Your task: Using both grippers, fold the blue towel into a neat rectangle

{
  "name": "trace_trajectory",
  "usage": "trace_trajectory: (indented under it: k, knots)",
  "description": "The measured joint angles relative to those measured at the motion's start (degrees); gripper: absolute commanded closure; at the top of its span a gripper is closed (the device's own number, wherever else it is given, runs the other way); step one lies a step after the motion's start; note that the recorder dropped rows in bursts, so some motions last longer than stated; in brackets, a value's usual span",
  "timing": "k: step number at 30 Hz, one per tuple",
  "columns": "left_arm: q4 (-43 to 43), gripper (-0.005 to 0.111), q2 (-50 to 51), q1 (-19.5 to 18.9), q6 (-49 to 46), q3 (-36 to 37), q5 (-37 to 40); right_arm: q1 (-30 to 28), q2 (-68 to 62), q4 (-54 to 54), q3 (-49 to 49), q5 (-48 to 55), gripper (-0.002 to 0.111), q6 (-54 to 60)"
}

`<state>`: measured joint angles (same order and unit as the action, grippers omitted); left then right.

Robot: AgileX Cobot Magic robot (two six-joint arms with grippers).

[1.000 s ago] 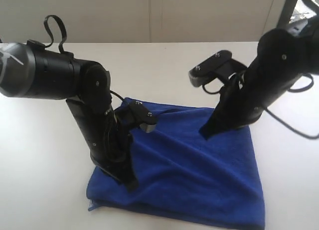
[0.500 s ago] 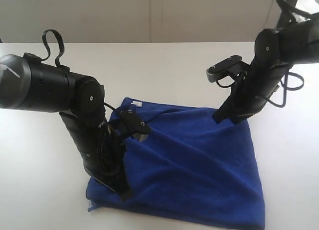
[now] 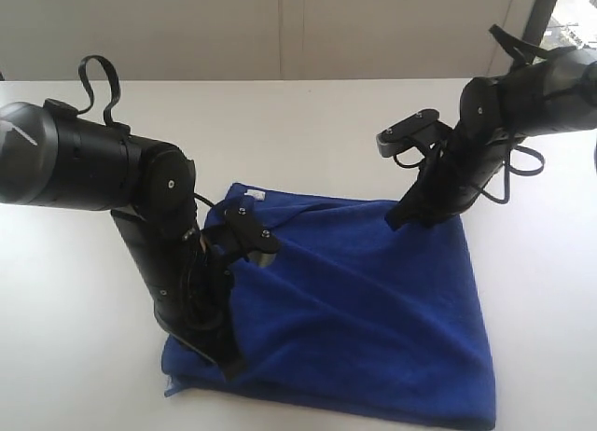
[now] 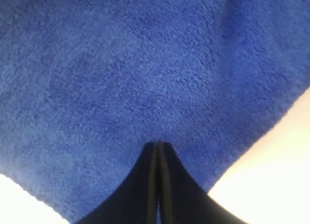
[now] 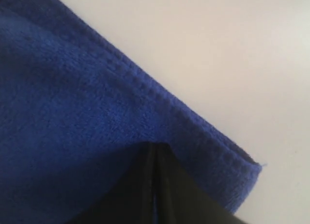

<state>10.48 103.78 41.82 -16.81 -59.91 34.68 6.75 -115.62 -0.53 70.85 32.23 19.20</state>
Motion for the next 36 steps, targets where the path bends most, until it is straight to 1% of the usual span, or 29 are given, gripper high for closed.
trace_trajectory:
  k: [11, 26, 31, 36]
  knots:
    - [0.4, 0.107, -0.8, 0.0, 1.2, 0.0, 1.6, -2.1, -0.5, 1.8, 0.5, -0.6, 0.108, -1.2]
    - [1.4, 0.107, -1.2, 0.0, 1.4, 0.0, 3.1, -2.1, -1.4, 2.3, 1.2, -0.8, 0.108, -1.2]
    - [1.5, 0.107, -1.2, 0.0, 1.5, 2.1, 1.6, -2.4, -1.5, 2.3, 1.2, -1.1, 0.108, -1.2]
    - [2.0, 0.107, -1.9, 0.0, 2.1, 4.7, -0.5, -3.8, -1.7, 1.3, 1.2, -1.7, 0.108, -2.4]
